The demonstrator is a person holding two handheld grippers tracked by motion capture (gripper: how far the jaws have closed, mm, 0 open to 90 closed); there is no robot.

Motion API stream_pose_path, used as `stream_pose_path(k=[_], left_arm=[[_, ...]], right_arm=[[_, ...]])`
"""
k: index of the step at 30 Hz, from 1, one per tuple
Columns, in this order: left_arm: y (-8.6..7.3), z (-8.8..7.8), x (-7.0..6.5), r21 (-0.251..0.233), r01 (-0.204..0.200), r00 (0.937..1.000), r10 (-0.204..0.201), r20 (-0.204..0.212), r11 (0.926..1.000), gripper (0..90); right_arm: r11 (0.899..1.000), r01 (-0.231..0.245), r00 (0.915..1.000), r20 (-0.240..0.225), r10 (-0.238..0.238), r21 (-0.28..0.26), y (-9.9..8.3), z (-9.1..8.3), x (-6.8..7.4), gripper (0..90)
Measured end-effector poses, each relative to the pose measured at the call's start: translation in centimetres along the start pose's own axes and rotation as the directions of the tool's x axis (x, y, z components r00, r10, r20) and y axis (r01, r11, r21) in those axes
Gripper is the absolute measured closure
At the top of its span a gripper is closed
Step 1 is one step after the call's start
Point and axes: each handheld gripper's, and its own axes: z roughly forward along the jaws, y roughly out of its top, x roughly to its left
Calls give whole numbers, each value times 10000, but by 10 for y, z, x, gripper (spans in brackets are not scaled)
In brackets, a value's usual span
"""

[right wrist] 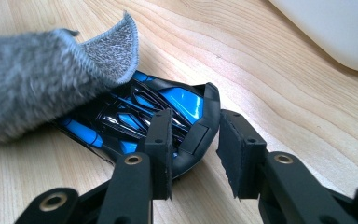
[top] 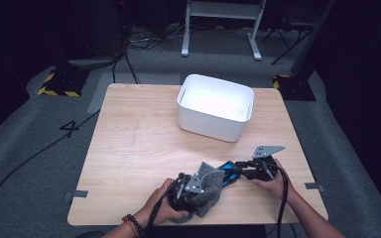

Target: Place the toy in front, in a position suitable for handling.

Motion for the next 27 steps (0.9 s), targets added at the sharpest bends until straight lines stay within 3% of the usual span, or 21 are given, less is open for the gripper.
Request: stream_pose_path(k=[1, 3, 6, 11, 12, 14, 17, 20, 22, 25, 27], left_arm=[[0, 0, 0, 0, 0, 10000, 0, 0, 10000, 663], [0, 10, -1, 324, -36, 9993, 48, -376, 9995, 667], [0, 14, 2, 180, -19, 9987, 28, -502, 9998, 696], [0, 14, 2, 239, -342, 9921, 368, -1199, 9991, 738], [0, 14, 2, 270, -432, 9886, 466, -1430, 9987, 740], [-1, 13, 1, 402, -670, 9746, 740, -2115, 9969, 745], [-3, 10, 9, 379, -280, 9717, 361, -2333, 9989, 744], [-3, 9, 17, 407, -261, 9667, 356, -2533, 9988, 743], [-2, 11, 25, 264, 66, 9640, 6, -2658, 9996, 740], [-1, 11, 32, 283, 92, 9588, -8, -2839, 9996, 735], [-1, 11, 39, 228, 307, 9568, -228, -2897, 9993, 735]], right_arm=[[10000, -28, 10000, -30, 28, -2, 0, 0, 0, 660], [10000, -93, 9999, -69, 93, -3, 0, 1, 0, 659], [9992, -397, 9989, -256, 398, 17, -1, 2, -1, 654], [9990, -432, 9989, -157, 433, 86, -1, -1, -3, 650], [9990, -440, 9989, -135, 441, 99, -1, -1, -3, 650], [9992, -392, 9992, -40, 392, 109, -1, -2, -2, 653], [9993, -367, 9993, -73, 367, 54, -1, -4, -2, 667], [9995, -326, 9994, -133, 326, 58, -1, -4, -3, 654], [9997, -221, 9998, -26, 221, 100, -1, -6, -1, 633], [9994, -340, 9994, -82, 340, 54, -3, -9, -2, 611], [9992, -394, 9991, -136, 394, 23, -3, -9, -2, 603]])
